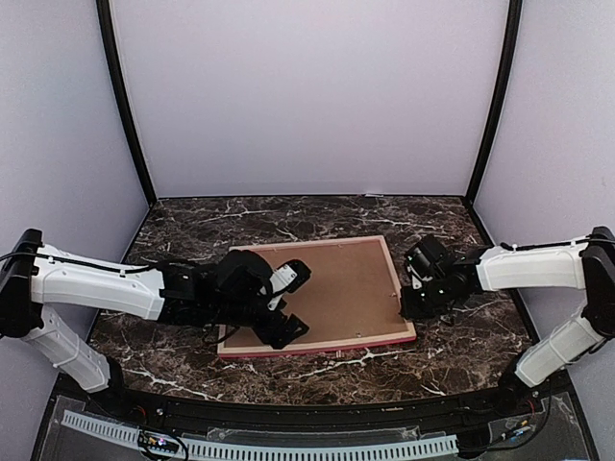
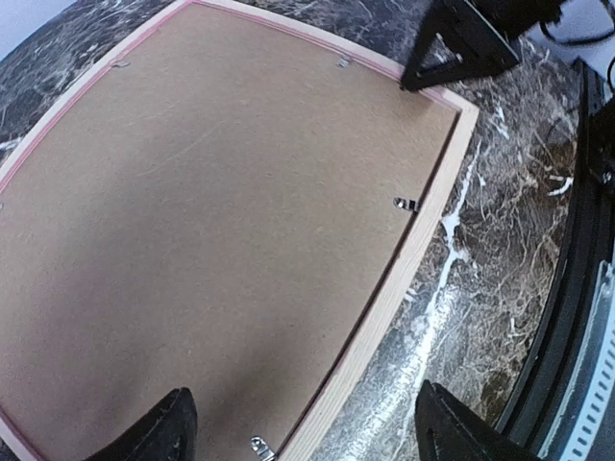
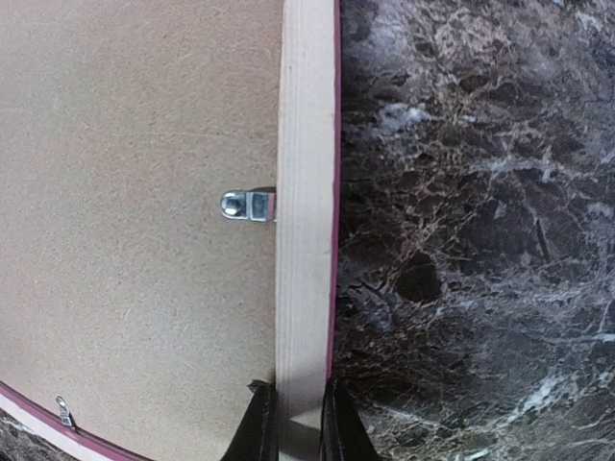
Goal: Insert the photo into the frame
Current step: Press the center of the board with the photo frame, then pass from the right arm to the left
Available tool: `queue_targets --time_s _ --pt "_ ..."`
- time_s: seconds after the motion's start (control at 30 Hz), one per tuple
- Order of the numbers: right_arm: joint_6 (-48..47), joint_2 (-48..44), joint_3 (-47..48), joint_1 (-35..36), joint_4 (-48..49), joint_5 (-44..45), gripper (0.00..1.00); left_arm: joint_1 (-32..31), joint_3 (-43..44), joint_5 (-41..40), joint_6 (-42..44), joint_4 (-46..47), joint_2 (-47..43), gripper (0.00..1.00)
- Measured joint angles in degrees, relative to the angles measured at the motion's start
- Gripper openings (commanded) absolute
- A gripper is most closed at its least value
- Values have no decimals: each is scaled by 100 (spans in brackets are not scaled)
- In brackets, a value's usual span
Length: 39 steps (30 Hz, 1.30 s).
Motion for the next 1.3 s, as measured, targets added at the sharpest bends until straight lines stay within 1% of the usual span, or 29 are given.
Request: queue_targets --time_s 0.13,0.33,0.47,0.6,0.73,0.97,1.1,1.13,1.17,1.2,1.23,1.27,1.3 --pt "-221 2 568 -79 -581 -59 0 -605 474 -608 599 -76 533 83" --pt "-461 0 1294 -160 -1364 -219 0 -1231 1038 -1561 1373 -317 1141 84" --pt "-533 0 1456 -166 -1731 -437 0 -1565 1180 -2162 1709 -610 1364 85" --pt "-538 0 1469 -166 -1917 -693 0 -1764 1217 -2643 1862 -887 1550 85" --pt "-538 0 1495 -166 -2033 -909 0 -1867 1217 -3056 1875 -1207 1694 81" --pt "-516 0 1508 -166 -2094 -1091 0 -1952 1217 -3506 1812 -1572 1738 68" --pt "-494 0 1508 -166 -2094 -1145 1 -1993 1217 -3637 1757 -1696 1738 57" --pt "-490 0 1508 -166 -2096 -1154 4 -1996 1217 -3650 1738 -1714 1738 52" --pt "-481 0 1508 -166 -2092 -1167 9 -2011 1217 -3672 1729 -1738 1738 49" --pt "-472 0 1508 -166 -2087 -1174 15 -2022 1217 -3679 1729 -1757 1738 44" --pt "-468 0 1508 -166 -2079 -1189 19 -2039 1217 -3703 1729 -1788 1738 42" --pt "-459 0 1508 -166 -2070 -1200 23 -2050 1217 -3727 1718 -1821 1738 38" --pt "-461 -2 1510 -166 -2048 -1226 26 -2065 1220 -3790 1784 -1864 1738 36"
